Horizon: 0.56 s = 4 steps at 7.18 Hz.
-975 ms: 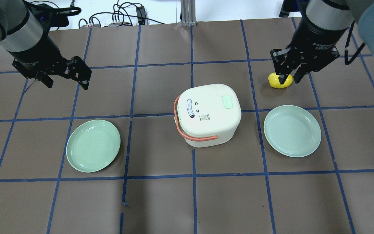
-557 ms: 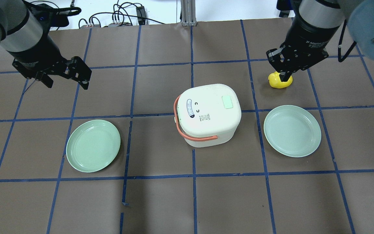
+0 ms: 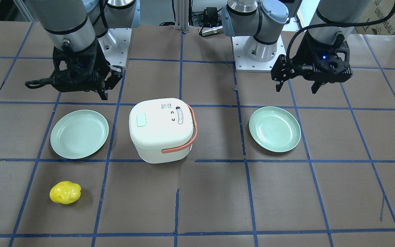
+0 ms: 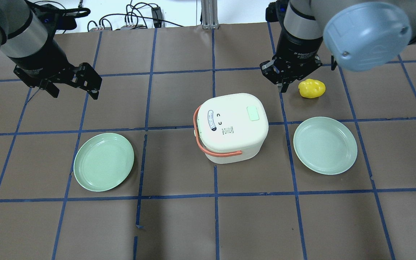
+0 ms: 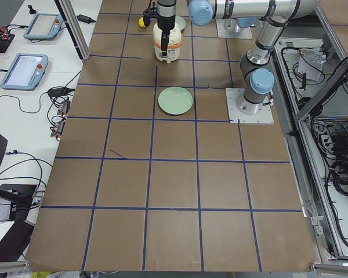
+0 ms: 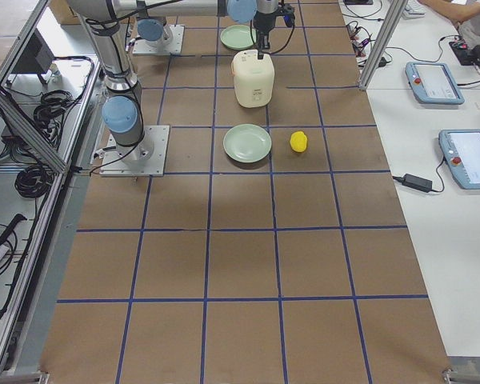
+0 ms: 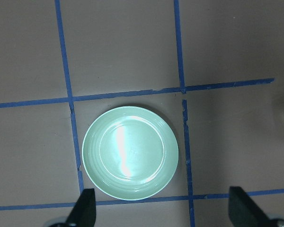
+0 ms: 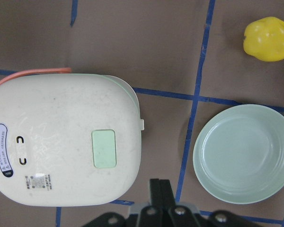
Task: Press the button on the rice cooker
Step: 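Move the right gripper over the rice cooker lid button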
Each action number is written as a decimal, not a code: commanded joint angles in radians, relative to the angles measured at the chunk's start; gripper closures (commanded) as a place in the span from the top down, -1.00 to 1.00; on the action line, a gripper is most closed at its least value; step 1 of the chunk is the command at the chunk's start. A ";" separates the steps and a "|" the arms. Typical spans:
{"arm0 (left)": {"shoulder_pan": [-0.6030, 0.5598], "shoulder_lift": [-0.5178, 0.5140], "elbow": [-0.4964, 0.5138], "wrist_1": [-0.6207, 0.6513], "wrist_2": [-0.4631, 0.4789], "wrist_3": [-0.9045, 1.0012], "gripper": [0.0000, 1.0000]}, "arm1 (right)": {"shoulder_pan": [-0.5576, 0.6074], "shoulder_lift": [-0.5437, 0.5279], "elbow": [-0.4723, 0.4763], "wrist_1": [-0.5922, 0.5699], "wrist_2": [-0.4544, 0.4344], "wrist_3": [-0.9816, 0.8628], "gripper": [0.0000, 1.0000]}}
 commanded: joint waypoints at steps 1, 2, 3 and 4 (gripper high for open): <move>0.000 0.000 0.000 0.000 0.000 0.000 1.00 | 0.070 0.071 0.011 -0.085 -0.007 0.067 -0.86; 0.000 0.000 0.000 0.000 0.000 0.000 1.00 | 0.089 0.077 0.049 -0.130 -0.005 0.062 -0.87; 0.000 0.000 0.000 0.000 0.000 0.000 1.00 | 0.089 0.067 0.097 -0.162 -0.005 0.070 -0.87; 0.000 0.000 0.000 0.000 0.000 0.000 1.00 | 0.087 0.068 0.123 -0.221 -0.004 0.061 -0.86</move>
